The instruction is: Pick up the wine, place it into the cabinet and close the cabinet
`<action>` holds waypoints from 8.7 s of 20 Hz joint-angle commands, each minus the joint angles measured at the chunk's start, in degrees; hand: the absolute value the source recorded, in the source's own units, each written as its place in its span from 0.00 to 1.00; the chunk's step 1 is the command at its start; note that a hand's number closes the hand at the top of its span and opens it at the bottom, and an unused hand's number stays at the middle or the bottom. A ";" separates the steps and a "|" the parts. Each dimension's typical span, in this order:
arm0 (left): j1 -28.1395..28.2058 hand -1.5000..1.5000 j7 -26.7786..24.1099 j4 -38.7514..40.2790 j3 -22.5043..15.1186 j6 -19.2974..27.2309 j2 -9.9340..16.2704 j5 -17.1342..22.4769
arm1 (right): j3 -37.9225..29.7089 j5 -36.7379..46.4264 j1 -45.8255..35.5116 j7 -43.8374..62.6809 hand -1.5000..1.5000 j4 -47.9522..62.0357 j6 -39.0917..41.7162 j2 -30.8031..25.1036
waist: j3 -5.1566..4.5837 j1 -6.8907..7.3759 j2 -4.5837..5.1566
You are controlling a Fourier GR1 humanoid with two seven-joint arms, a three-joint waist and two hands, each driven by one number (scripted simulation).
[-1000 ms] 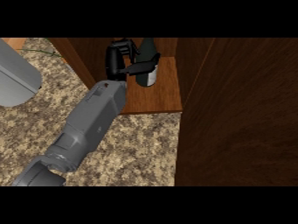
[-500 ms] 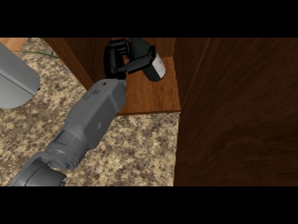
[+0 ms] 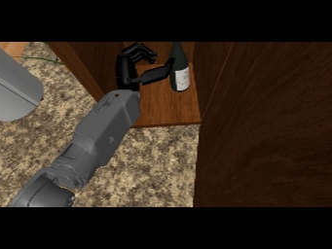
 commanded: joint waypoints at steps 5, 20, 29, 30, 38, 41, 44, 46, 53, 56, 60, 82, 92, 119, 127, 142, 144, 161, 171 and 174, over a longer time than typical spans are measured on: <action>1.04 0.00 -0.47 3.26 -0.13 1.55 1.26 -1.76 | -1.17 -2.89 -1.63 1.23 0.00 -2.08 -1.02 0.00 | -0.22 0.07 0.51; 3.56 0.00 -3.62 3.09 0.64 2.28 2.18 -2.84 | -1.67 -3.62 -2.09 0.84 0.00 -1.79 -0.57 -0.79 | -0.24 -0.07 0.57; 5.68 0.00 -7.10 2.78 0.82 -1.13 0.00 -3.27 | 0.51 -2.12 -2.69 2.58 0.00 -1.75 -1.47 -0.18 | -0.27 -0.11 0.48; 5.40 0.00 -6.45 3.09 0.36 -3.13 1.97 -4.09 | 1.02 -1.44 -2.06 2.28 0.00 -3.15 -1.60 0.10 | -0.28 -0.30 0.62; 5.05 0.00 -6.18 3.16 -0.45 -6.22 0.40 -5.37 | 2.67 -1.02 -0.71 2.06 0.00 -2.40 -2.04 0.97 | -0.24 0.49 0.27; 5.77 0.00 -7.05 3.37 -0.35 -5.40 -0.01 -4.33 | 2.13 -1.10 -1.44 2.09 0.00 -2.39 -2.17 0.71 | -0.25 0.11 0.20; 8.04 0.00 -8.50 2.33 -0.40 -8.80 -0.01 -3.36 | 3.01 -0.46 -1.39 3.49 0.00 -3.44 -3.19 1.11 | -0.26 0.44 -0.10; 5.53 0.00 -5.90 1.88 0.67 -9.11 -0.01 -2.05 | 2.62 -1.03 -1.49 1.74 0.00 -2.98 -2.04 0.74 | -0.24 0.45 -0.02; 6.36 0.00 -5.18 -0.61 -3.47 -10.36 -0.01 3.13 | 3.05 -0.26 -4.30 5.27 0.00 -2.60 -4.95 1.27 | -0.23 0.55 -0.67; 7.12 0.00 -4.79 -2.14 -6.67 -8.53 -0.01 6.64 | 5.93 0.72 -4.12 4.22 0.00 -1.74 -4.30 1.27 | -0.24 -0.74 -0.61; 14.12 0.00 -5.82 -7.36 -12.04 -9.57 -0.01 8.59 | 2.56 -1.39 -1.51 4.39 0.00 -3.01 -3.64 0.05 | -0.19 1.15 -1.05; 42.79 0.00 5.42 -64.79 -43.05 19.85 1.91 9.57 | -0.17 -2.96 2.33 3.97 0.00 -7.99 -3.80 -1.72 | -0.15 3.78 -1.11; 60.83 0.00 5.88 -82.70 -51.62 27.07 5.52 0.82 | -3.37 -5.87 2.78 4.06 0.00 -7.51 -2.97 -2.95 | -0.15 3.74 -1.05; 84.14 0.00 4.71 -112.03 -39.91 5.29 36.61 6.27 | 13.27 -10.44 14.05 9.99 1.00 -8.66 3.66 -0.53 | -0.19 3.95 -1.13; 87.93 0.00 4.63 -113.39 -30.44 0.47 38.75 12.96 | 28.82 -4.58 11.40 13.87 1.00 -11.05 4.55 0.50 | -0.25 4.12 -1.29; 91.68 0.00 7.94 -108.89 -13.50 -12.68 45.16 22.34 | 53.80 13.47 6.14 8.72 1.00 -4.30 -13.11 1.18 | -0.37 3.94 -1.46; 91.50 0.00 9.72 -111.03 -11.81 -12.57 46.75 23.25 | 53.55 14.29 3.22 7.71 1.00 -1.95 -15.88 1.13 | -0.39 4.39 -1.46; 87.58 0.00 14.34 -108.31 -8.68 -17.39 44.86 27.11 | 48.86 12.85 -24.31 11.84 1.00 10.26 -34.58 0.83 | -0.36 5.43 -0.91; 84.05 0.00 16.16 -107.59 -11.06 -15.51 41.94 25.36 | 34.24 -0.95 -51.33 7.37 1.00 29.60 -41.56 1.13 | -0.33 6.31 -0.66; 84.48 0.00 14.83 -107.59 -13.28 -14.50 39.32 22.82 | 33.38 -3.82 -57.43 2.74 1.00 40.62 -43.34 1.22 | -0.31 6.52 -0.61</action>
